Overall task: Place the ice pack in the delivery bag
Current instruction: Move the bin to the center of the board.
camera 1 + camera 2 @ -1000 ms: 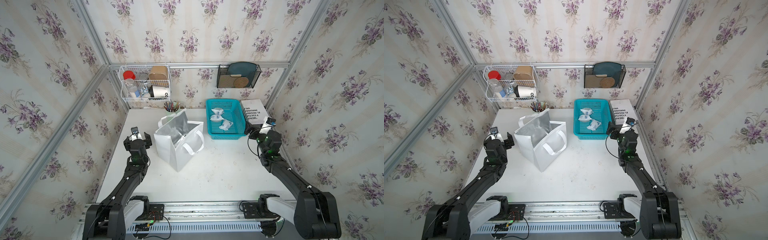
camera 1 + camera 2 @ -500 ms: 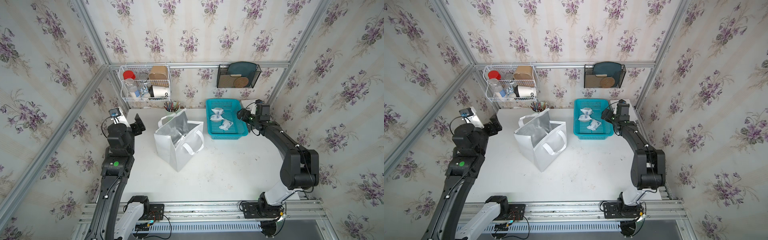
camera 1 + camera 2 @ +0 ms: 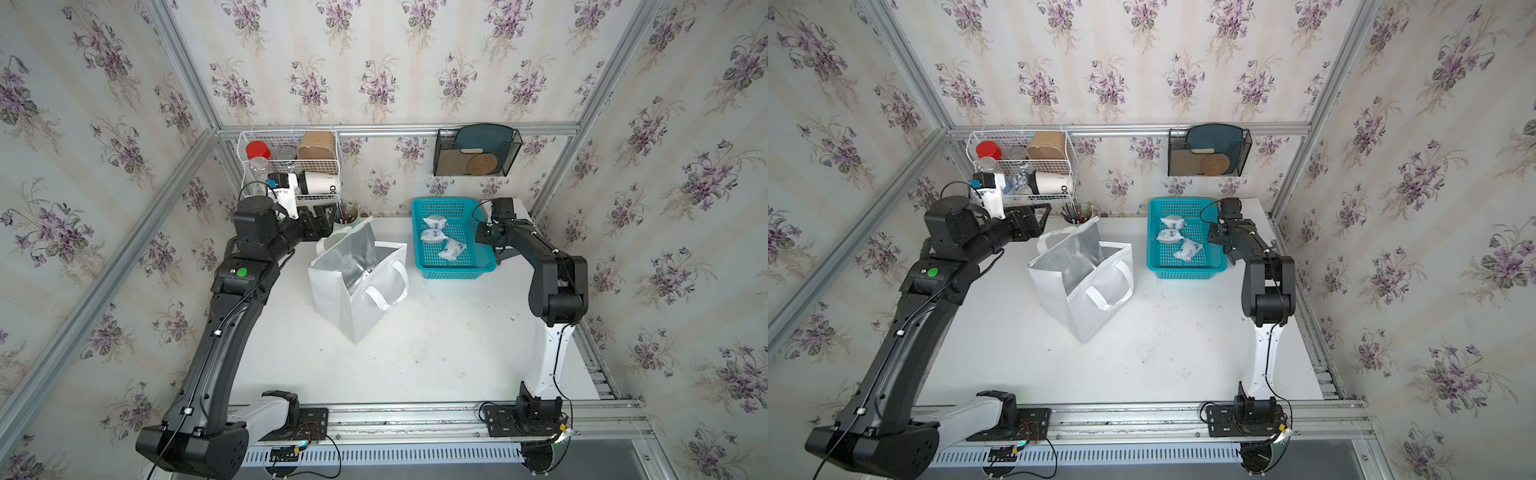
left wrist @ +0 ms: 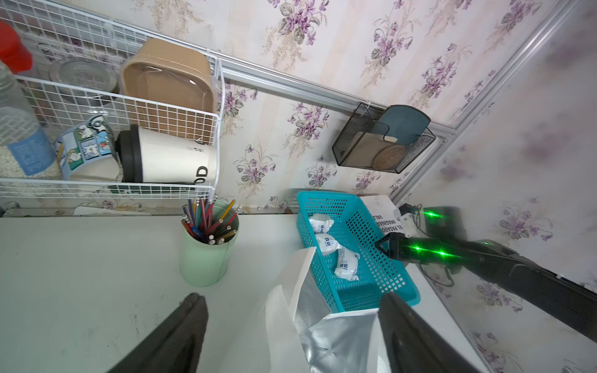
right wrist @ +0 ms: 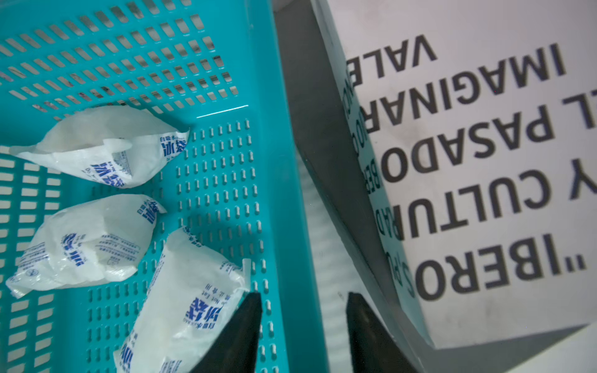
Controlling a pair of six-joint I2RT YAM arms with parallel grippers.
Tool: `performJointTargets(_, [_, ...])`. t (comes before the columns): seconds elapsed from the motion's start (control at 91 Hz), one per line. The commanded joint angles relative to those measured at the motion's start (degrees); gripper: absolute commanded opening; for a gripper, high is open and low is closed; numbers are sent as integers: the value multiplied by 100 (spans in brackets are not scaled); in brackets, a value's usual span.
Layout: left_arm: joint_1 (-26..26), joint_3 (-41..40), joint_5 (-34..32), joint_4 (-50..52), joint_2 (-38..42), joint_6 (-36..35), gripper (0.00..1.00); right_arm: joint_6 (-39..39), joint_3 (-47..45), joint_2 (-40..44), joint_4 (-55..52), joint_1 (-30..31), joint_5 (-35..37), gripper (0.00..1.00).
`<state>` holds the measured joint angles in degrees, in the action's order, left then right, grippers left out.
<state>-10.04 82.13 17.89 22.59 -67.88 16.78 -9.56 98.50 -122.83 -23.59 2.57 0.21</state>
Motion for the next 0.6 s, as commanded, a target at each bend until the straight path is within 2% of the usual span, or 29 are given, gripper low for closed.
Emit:
performJointTargets(0.0, [-35,4,178,-95,15,20,87,246,-290,187,25,-2,-429,36])
performJointTargets(0.198, [-117,29,232,-165,21,26,87,150,-2077,1529,447,24,-554,22])
performJointTargets(0.308, [-215,78,436,-303,-50,38,87,-187,-3106,2462,506,78,-606,20])
performJointTargets(0.461, [-441,269,533,-409,-304,-42,87,-856,-4341,3536,467,283,-540,11])
performJointTargets(0.538, [-584,424,581,-416,-459,-132,86,-1221,-4713,3813,226,331,-478,16])
performJointTargets(0.593, [-710,571,586,-370,-550,-266,86,-1358,-4857,3954,28,325,-356,31])
